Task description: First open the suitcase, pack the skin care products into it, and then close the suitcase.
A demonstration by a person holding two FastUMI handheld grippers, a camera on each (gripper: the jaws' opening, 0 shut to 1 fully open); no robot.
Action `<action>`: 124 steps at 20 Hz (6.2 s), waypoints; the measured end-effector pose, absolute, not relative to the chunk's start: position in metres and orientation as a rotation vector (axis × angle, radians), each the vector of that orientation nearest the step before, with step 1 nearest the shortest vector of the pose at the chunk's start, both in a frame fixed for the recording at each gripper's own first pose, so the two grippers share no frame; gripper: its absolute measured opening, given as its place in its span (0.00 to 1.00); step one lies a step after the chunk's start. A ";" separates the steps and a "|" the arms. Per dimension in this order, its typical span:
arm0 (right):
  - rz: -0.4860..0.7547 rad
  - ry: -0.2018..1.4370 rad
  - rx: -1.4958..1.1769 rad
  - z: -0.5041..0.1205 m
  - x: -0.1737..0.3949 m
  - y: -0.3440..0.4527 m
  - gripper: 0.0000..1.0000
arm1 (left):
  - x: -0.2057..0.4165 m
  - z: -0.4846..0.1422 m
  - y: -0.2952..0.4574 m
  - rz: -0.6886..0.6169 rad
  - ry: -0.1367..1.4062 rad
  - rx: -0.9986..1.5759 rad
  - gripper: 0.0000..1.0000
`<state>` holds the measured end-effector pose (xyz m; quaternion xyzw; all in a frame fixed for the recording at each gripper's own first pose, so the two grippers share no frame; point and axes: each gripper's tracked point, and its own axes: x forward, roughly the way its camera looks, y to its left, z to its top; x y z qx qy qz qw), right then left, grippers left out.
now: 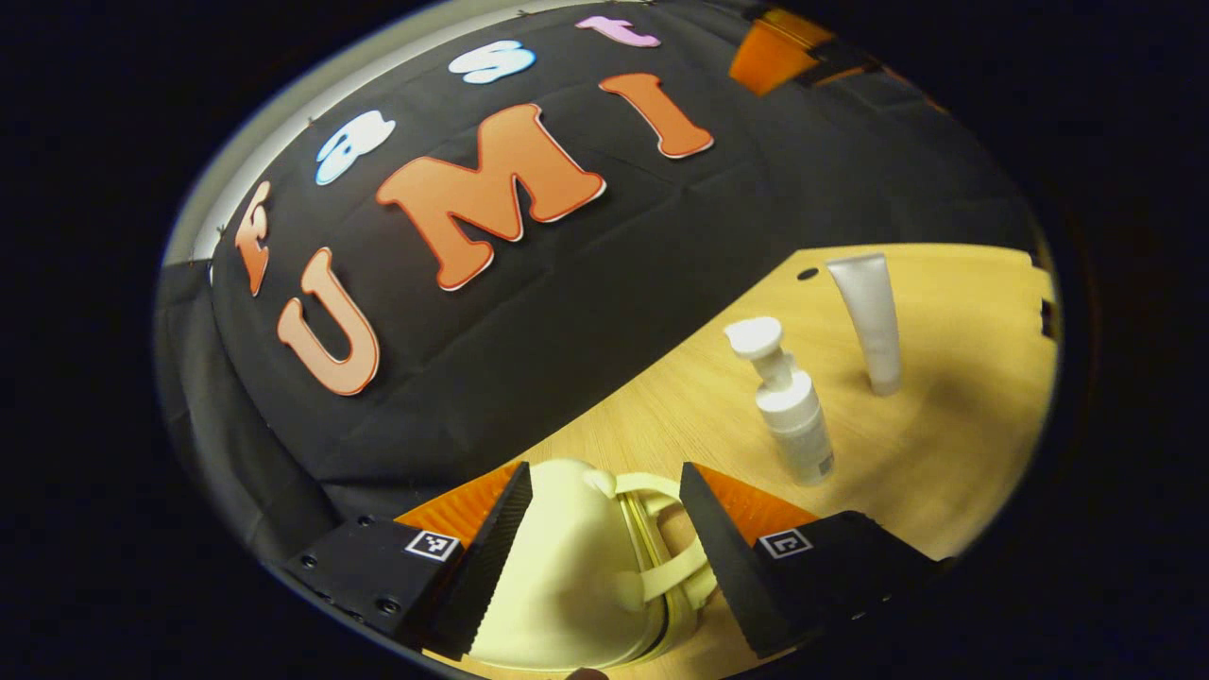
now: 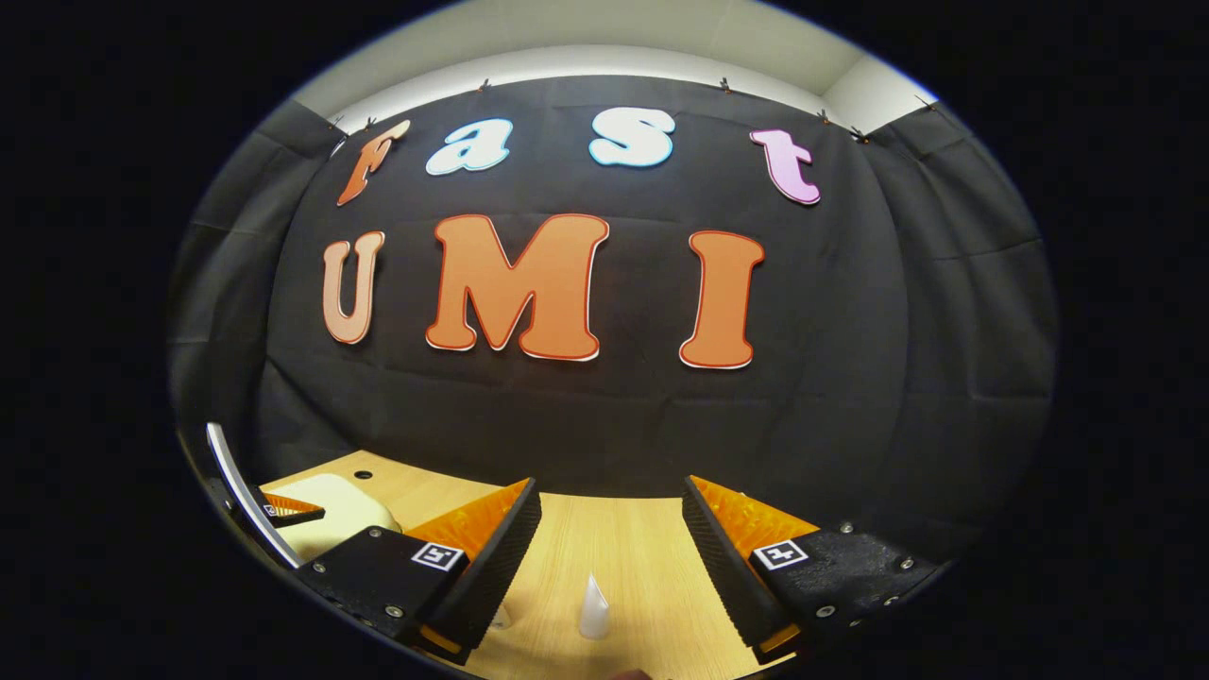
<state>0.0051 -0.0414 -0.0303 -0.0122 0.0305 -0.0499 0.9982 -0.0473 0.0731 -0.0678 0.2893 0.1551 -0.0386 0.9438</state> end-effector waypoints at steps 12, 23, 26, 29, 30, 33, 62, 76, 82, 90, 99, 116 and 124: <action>-0.112 0.071 -0.002 -0.041 0.012 -0.041 0.96 | -0.054 -0.081 0.102 -0.219 0.442 1.014 0.80; -0.133 0.075 -0.020 -0.046 0.010 -0.047 0.96 | -0.052 -0.085 0.109 -0.201 0.475 1.101 0.08; -0.139 0.088 -0.029 -0.051 0.009 -0.048 0.96 | -0.054 -0.074 0.106 -0.183 0.443 1.005 0.01; -0.138 0.101 -0.033 -0.054 0.008 -0.045 0.96 | -0.053 -0.066 0.106 -0.140 0.410 0.896 0.01; -0.135 0.103 -0.035 -0.054 0.010 -0.042 0.96 | -0.052 -0.065 0.105 -0.129 0.402 0.864 0.03; -0.126 0.102 -0.048 -0.053 0.011 -0.034 0.96 | -0.048 -0.055 0.107 -0.083 0.375 0.759 0.01; -0.091 0.089 -0.170 -0.027 0.026 0.060 0.96 | -0.044 -0.029 0.126 0.272 0.266 -0.204 0.01; -0.110 0.127 -0.205 -0.034 0.024 0.128 0.96 | -0.069 -0.073 0.164 0.378 0.438 -0.329 0.01; -0.160 0.145 -0.247 -0.035 0.024 0.122 0.96 | -0.071 -0.099 0.155 0.420 0.538 -0.441 0.01; -0.181 0.200 -0.259 -0.049 0.028 0.117 0.96 | -0.091 -0.127 0.150 0.557 0.713 -0.599 0.11; -0.154 0.233 -0.232 -0.069 0.030 0.118 0.96 | -0.118 -0.128 0.145 0.714 0.732 -0.675 0.58; -0.111 0.203 -0.171 -0.077 0.030 0.039 0.96 | -0.082 0.118 -0.014 0.333 0.409 -0.240 0.99; -0.079 0.200 -0.126 -0.086 0.025 0.015 0.96 | -0.058 0.184 -0.135 0.181 0.287 -0.122 0.99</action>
